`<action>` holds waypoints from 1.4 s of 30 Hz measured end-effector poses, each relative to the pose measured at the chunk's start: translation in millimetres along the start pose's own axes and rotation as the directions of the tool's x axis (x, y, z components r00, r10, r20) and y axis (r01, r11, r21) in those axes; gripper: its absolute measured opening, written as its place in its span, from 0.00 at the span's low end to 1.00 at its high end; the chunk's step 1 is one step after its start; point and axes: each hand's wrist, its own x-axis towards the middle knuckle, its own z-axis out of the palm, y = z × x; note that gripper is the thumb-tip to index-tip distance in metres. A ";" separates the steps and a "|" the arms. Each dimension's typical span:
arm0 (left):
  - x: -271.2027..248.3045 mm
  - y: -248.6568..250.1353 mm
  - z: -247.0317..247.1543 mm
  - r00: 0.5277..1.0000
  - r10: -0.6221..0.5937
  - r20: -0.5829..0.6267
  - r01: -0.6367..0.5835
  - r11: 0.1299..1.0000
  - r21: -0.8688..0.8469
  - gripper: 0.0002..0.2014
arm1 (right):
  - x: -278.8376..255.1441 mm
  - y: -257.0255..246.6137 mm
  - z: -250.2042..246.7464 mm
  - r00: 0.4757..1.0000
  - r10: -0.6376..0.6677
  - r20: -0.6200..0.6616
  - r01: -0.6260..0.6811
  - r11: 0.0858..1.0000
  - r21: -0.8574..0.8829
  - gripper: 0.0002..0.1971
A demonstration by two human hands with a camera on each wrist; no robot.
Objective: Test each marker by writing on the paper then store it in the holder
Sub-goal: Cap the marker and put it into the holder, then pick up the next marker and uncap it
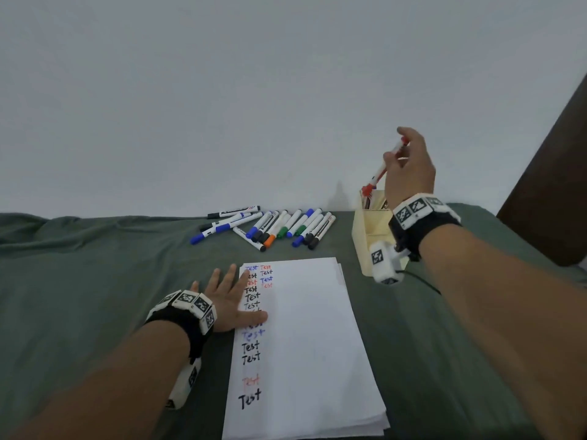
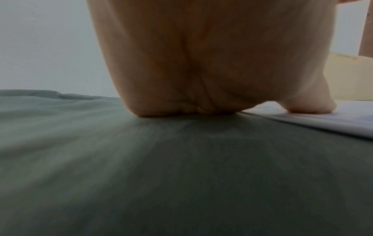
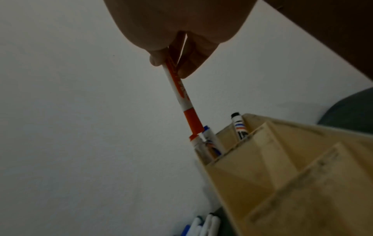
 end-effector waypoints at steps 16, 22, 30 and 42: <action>-4.6 2.3 -3.5 1.000 -0.006 0.021 0.006 1.000 -0.012 0.60 | -21.3 47.4 18.5 0.955 0.067 0.288 0.172 0.666 -0.726 0.20; -4.8 2.1 -4.1 1.000 -0.007 0.031 0.007 1.000 -0.010 0.62 | -55.8 26.4 51.7 0.835 -0.092 0.543 0.417 0.750 -0.514 0.32; -4.4 2.5 -4.7 1.000 -0.011 0.029 0.011 1.000 0.003 0.60 | -141.8 27.0 75.9 0.287 0.244 0.926 0.677 0.632 -0.376 0.54; 5.2 -8.2 -14.2 0.997 0.044 -0.059 -0.042 0.999 0.022 0.50 | -166.9 52.0 78.4 0.216 0.394 0.894 0.664 0.611 -0.430 0.57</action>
